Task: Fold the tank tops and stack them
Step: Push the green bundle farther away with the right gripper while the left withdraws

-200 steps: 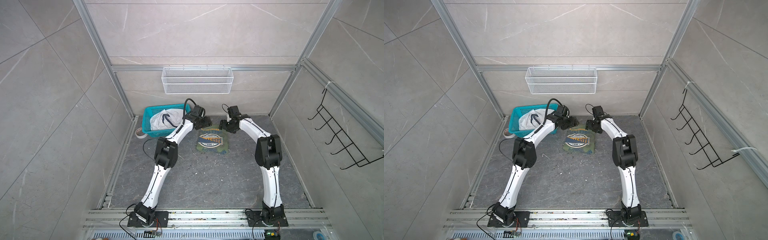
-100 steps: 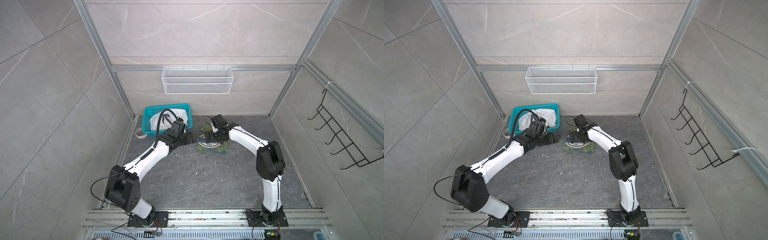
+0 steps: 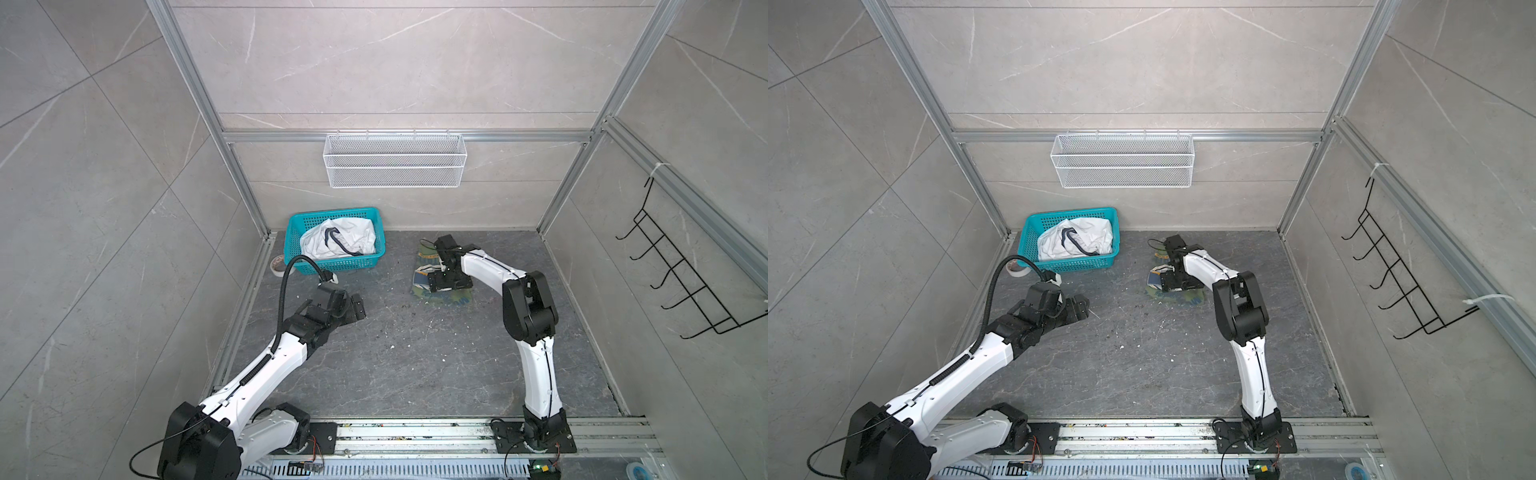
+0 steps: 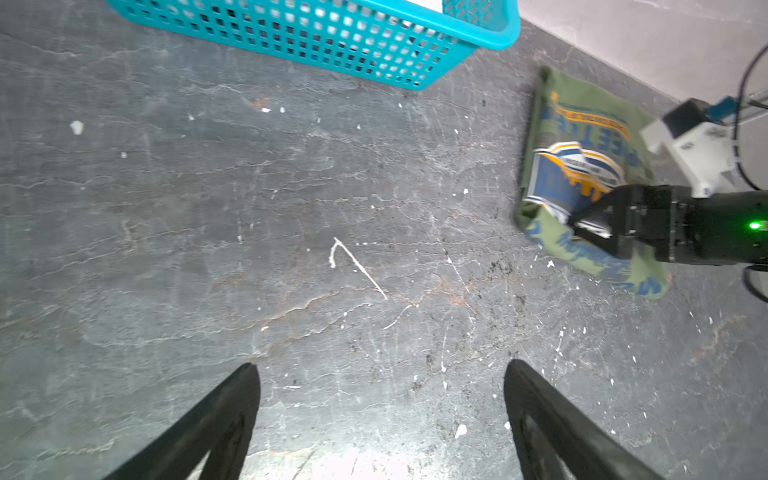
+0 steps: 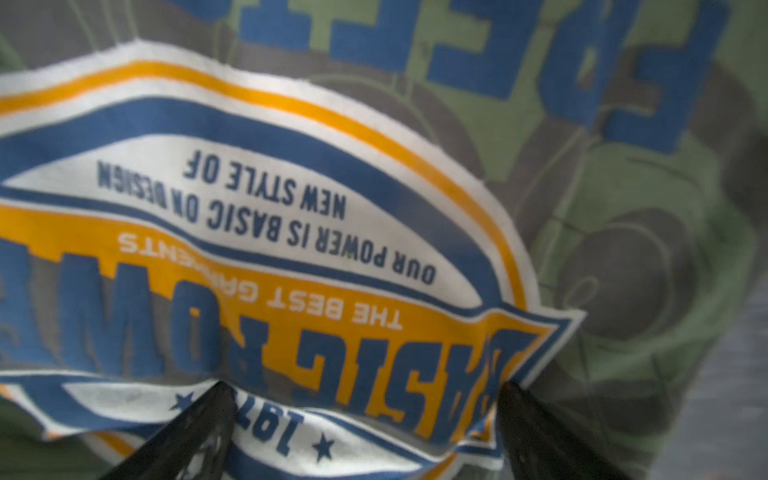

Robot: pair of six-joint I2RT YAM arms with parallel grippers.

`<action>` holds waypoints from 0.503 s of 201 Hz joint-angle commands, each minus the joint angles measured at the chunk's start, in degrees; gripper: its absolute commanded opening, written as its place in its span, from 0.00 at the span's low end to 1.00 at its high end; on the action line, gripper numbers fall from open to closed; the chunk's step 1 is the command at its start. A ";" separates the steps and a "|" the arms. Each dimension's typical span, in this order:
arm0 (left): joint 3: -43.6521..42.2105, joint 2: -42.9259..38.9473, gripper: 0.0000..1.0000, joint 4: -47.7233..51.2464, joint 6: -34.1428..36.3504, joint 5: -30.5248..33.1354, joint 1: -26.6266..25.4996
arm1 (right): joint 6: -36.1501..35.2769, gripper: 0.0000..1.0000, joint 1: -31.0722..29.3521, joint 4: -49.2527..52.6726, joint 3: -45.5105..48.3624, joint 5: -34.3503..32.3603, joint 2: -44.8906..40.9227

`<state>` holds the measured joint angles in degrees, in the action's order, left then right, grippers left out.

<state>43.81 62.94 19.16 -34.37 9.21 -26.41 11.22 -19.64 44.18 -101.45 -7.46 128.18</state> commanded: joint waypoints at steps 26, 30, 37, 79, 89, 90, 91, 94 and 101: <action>-1.57 -2.38 0.94 0.28 0.54 1.95 1.08 | -11.22 0.99 8.06 4.36 -1.32 -14.19 -0.79; -1.74 -2.46 0.94 0.27 0.49 1.92 1.10 | -11.22 0.99 8.67 5.29 -2.23 -14.87 -0.66; -2.09 -2.72 0.94 0.40 0.45 2.01 1.11 | -10.85 0.99 9.54 6.67 -3.30 -16.02 -1.01; -3.40 -4.25 0.94 1.28 0.52 2.46 1.28 | -9.32 0.99 9.61 6.25 -0.95 -14.50 -8.71; -3.49 -4.74 0.94 1.85 0.50 3.03 1.28 | -8.48 0.99 9.05 5.34 0.67 -12.75 -10.91; -3.48 -4.74 0.94 1.85 0.52 3.06 1.28 | -8.40 0.99 8.98 5.19 0.83 -12.53 -11.14; -3.52 -4.79 0.94 1.89 0.48 3.08 1.28 | -8.32 1.00 8.86 5.02 1.08 -12.33 -11.39; -3.60 -4.95 0.94 1.93 0.54 3.17 1.28 | -8.25 1.00 8.68 4.56 1.68 -11.71 -12.07; -3.64 -5.26 0.94 2.08 0.62 3.13 1.32 | -8.07 1.00 7.88 3.14 2.96 -10.04 -13.20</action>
<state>40.34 59.90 20.36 -34.35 10.55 -25.45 2.31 -9.26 48.34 -101.47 -20.95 122.17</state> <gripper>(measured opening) 0.939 0.990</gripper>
